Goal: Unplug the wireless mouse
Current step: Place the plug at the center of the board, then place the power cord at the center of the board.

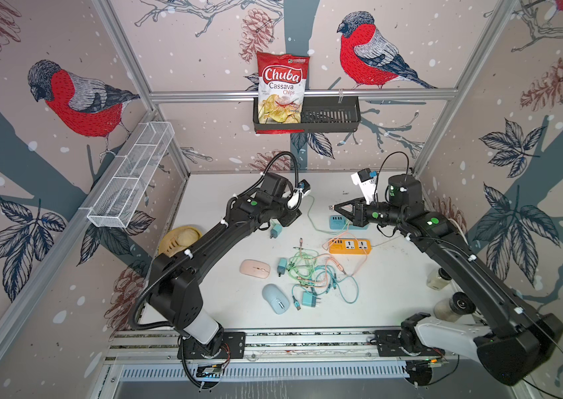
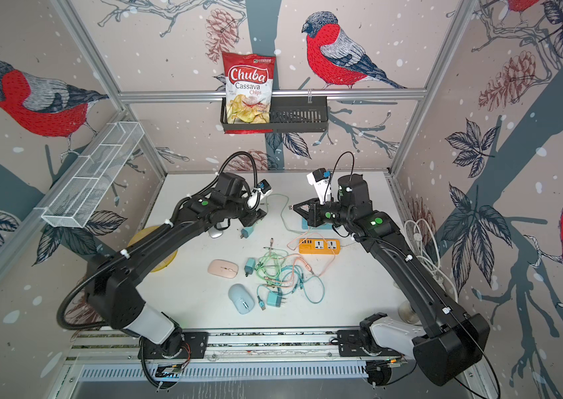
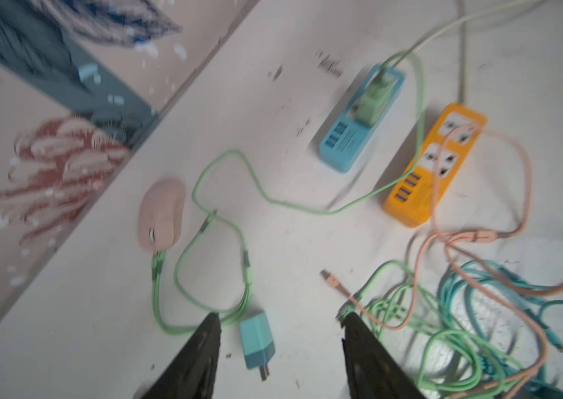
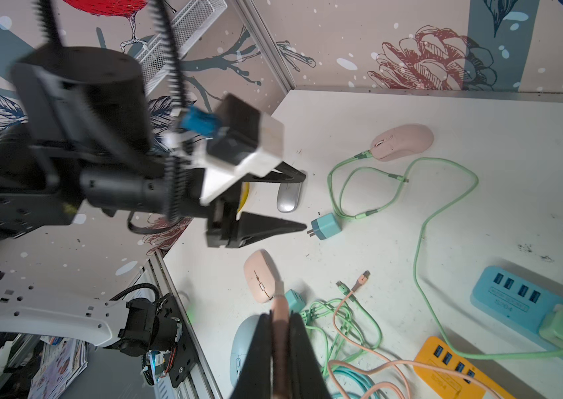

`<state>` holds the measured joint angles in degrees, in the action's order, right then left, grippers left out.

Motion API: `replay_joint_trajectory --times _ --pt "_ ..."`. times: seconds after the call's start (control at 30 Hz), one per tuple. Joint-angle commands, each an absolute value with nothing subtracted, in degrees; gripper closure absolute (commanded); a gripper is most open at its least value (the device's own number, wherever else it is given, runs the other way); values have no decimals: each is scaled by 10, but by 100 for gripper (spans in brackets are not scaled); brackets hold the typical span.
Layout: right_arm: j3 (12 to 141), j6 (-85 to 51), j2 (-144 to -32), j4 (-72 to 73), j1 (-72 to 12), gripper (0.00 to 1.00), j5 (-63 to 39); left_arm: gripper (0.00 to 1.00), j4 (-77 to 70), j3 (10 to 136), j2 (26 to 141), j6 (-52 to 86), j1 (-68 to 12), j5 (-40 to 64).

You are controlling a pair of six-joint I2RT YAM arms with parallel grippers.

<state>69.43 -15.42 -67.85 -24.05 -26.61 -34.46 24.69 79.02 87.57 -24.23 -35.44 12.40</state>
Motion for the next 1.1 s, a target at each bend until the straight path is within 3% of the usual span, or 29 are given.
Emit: replay_joint_trajectory --times 0.0,0.1,0.37,0.8,0.83,0.87,0.9,0.93,1.07 --pt "701 -171 -668 -218 -267 100 -335 35 127 731 825 -300 -386 281" --pt "718 -173 -655 -232 -262 100 -315 31 16 662 794 -304 -406 317" --pt "783 -181 -612 -274 -217 100 -327 25 -87 619 810 -269 -432 313" --pt "852 -175 -598 -328 -202 100 -342 30 40 778 977 -300 -485 248" --pt "856 -172 -596 -333 -201 100 -339 37 45 780 982 -303 -485 251" --pt "859 -169 -594 -338 -199 100 -338 56 54 783 988 -309 -485 259" --pt "861 -166 -592 -341 -196 100 -334 84 65 788 991 -312 -484 264" --pt "862 -164 -589 -344 -194 100 -330 100 74 793 994 -312 -484 259" --pt "857 -153 -578 -354 -187 100 -294 100 127 807 975 -321 -483 196"
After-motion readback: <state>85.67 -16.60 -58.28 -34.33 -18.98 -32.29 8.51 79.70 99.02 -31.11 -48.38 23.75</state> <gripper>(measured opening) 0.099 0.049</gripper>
